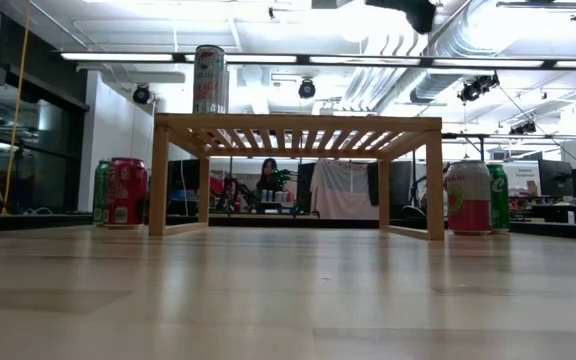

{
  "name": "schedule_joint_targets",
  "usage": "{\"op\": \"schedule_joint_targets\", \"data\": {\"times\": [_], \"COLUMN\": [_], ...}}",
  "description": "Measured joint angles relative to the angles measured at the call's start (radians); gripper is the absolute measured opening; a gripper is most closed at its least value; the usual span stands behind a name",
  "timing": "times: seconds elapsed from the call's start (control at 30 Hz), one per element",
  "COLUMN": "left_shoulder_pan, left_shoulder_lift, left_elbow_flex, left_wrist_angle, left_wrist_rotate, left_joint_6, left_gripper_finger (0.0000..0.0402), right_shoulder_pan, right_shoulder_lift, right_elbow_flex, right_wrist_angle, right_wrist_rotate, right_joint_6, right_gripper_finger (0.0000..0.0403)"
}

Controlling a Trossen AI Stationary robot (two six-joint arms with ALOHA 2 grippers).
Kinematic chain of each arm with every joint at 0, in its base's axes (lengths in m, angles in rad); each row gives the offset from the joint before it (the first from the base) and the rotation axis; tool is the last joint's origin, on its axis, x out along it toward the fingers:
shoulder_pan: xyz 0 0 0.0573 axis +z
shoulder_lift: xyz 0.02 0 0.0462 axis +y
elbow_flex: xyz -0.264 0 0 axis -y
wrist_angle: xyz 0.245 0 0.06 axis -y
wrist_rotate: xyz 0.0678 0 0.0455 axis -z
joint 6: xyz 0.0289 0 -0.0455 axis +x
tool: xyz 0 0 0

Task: Place canned beverage on shelf
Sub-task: Put the white-pink soda can on the shelf aligned with the other white-pink soda cans

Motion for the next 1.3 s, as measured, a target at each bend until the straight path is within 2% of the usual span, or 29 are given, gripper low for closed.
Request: {"op": "schedule_joint_targets", "data": {"times": [0.3,0.47,0.6,0.77,0.97,1.1,1.3], "left_shoulder_pan": [0.0,0.0,0.0,0.0,0.0,-0.001,-0.001], "left_shoulder_lift": [0.0,0.0,0.0,0.0,0.0,0.0,0.0], "left_elbow_flex": [0.0,0.0,0.0,0.0,0.0,0.0,0.0], "left_wrist_angle": [-0.005,-0.005,-0.005,-0.005,-0.019,-0.032,-0.032], "left_wrist_rotate": [-0.097,-0.105,-0.106,-0.107,-0.106,-0.106,-0.106], "left_joint_6": [-0.001,-0.02,-0.025,0.026,0.051,0.051,0.028], "left_gripper_finger": [0.0316,0.0316,0.0316,0.0316,0.0316,0.0316,0.0316], "right_shoulder_pan": [0.22,0.324,0.425,0.545,0.618,0.655,0.705], "right_shoulder_lift": [0.0,0.0,0.033,0.188,0.437,0.552,0.634], "right_elbow_flex": [0.0,0.002,0.091,0.328,0.589,0.674,0.687], "right_wrist_angle": [-0.332,-0.391,-0.51,-0.807,-1.189,-1.239,-1.243], "right_wrist_rotate": [-0.017,-0.074,-0.048,0.077,0.05,0.004,0.001], "right_joint_6": [0.169,0.303,0.434,0.578,0.822,0.924,1.085], "right_gripper_finger": [0.0307,0.0307,0.0307,0.0307,0.0307,0.0307,0.0307]}}
